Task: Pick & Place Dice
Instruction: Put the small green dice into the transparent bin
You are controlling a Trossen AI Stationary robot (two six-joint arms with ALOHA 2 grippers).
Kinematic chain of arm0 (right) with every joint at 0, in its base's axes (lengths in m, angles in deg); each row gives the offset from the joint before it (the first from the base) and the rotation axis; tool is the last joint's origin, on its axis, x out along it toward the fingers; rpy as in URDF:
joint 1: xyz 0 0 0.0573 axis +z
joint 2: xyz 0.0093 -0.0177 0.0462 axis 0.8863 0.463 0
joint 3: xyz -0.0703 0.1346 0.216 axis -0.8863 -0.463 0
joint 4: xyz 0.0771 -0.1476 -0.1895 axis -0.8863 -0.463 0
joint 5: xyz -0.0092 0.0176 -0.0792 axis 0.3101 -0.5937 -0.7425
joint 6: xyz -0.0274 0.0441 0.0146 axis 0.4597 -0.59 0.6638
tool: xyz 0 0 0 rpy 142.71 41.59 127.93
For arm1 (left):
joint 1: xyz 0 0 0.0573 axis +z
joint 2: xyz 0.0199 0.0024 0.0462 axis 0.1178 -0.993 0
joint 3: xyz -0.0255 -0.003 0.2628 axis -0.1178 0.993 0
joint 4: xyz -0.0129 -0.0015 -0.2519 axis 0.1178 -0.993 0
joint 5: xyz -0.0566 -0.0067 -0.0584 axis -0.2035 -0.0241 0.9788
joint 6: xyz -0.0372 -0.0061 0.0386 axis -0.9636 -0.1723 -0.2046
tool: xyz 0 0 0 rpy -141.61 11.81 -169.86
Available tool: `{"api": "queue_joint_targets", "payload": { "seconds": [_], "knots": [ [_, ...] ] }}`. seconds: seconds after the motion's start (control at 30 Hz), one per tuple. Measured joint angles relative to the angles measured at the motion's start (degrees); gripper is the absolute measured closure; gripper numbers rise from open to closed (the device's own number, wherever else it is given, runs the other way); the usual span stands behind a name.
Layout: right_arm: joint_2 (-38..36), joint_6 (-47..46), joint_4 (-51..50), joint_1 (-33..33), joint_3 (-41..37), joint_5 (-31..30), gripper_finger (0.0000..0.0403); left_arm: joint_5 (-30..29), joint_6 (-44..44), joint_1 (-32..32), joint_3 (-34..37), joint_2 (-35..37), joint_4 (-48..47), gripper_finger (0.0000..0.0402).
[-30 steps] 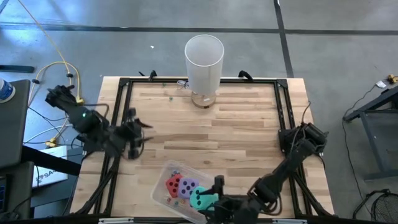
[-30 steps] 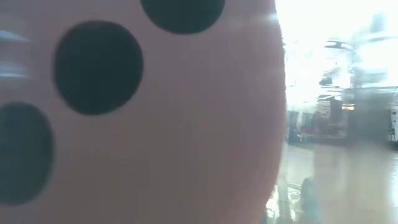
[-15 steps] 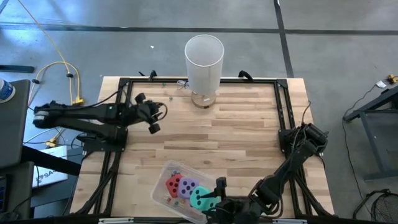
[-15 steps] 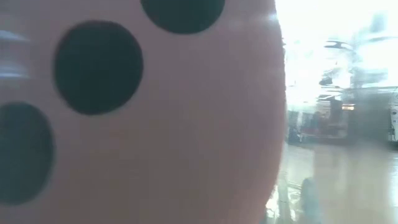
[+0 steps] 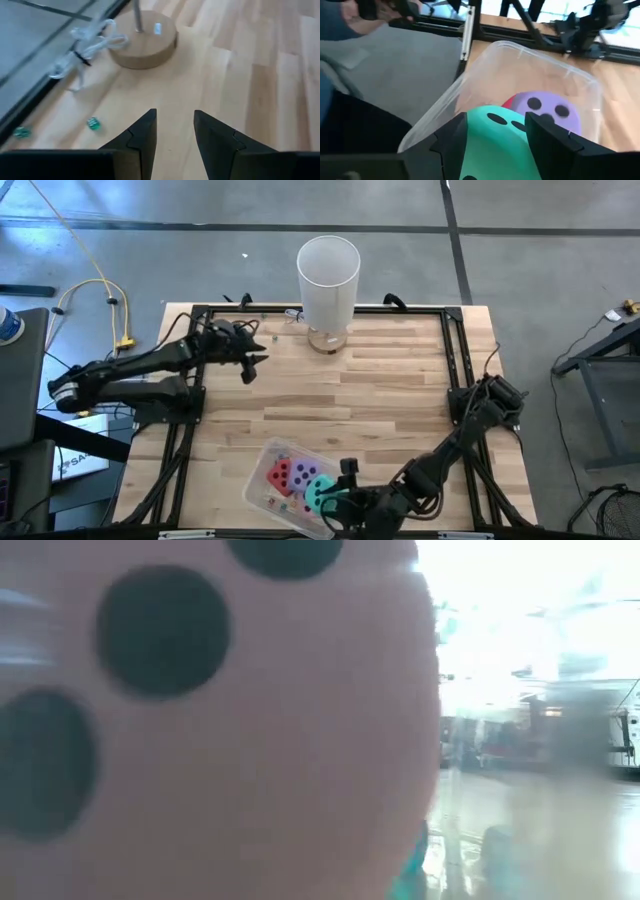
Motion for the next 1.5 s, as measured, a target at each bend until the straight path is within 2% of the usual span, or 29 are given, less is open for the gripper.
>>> {"api": "queue_joint_targets", "payload": {
  "seconds": [0.13,0.27,0.4,0.63,0.77,1.03,1.17,1.23,1.37,1.43,1.5],
  "knots": [
    [0.0,-0.08,0.18,-1.09,0.02,4.51,0.0219,8.26,2.33,5.0,2.31,0.0,1.02,0.0278],
    [-0.09,-0.12,-0.82,-1.92,0.07,7.04,0.0224,12.32,4.62,8.94,4.6,0.0,3.3,0.0278],
    [-0.11,-0.14,-2.0,-2.69,0.11,8.06,0.0227,15.21,6.23,11.91,8.89,-0.96,11.83,0.0278],
    [-0.08,1.97,-2.11,-3.42,0.1,8.26,0.0227,10.65,6.41,14.42,14.18,-6.37,23.48,0.0278],
    [-0.67,4.85,-1.93,-3.53,-0.02,7.07,0.0227,7.25,10.01,13.71,14.18,-9.51,24.99,0.0278],
    [-2.12,13.69,2.1,-3.04,-0.22,3.23,0.0227,6.22,13.5,10.37,14.18,-14.47,28.53,0.0278],
    [-2.14,13.99,2.17,-2.79,-0.17,3.01,0.0227,5.83,14.55,9.56,14.18,-16.73,29.96,0.0278],
    [-2.14,14.04,2.16,-2.85,-0.17,1.75,0.0227,3.59,15.36,9.63,14.18,-18.12,31.22,0.0278],
    [-2.16,14.04,1.06,-2.42,-0.17,-1.45,0.0227,-4.72,13.3,10.72,14.17,-22.04,36.53,0.0278],
    [-2.43,14.04,0.18,-1.76,-0.17,-2.87,0.0227,-5.58,12.43,11.89,14.13,-24.55,39.71,0.0278],
    [-2.57,13.95,-0.43,-1.27,-0.1,-4.54,0.0227,-3.64,12.38,12.85,14.13,-27.42,42.81,0.0278]
  ]
}}
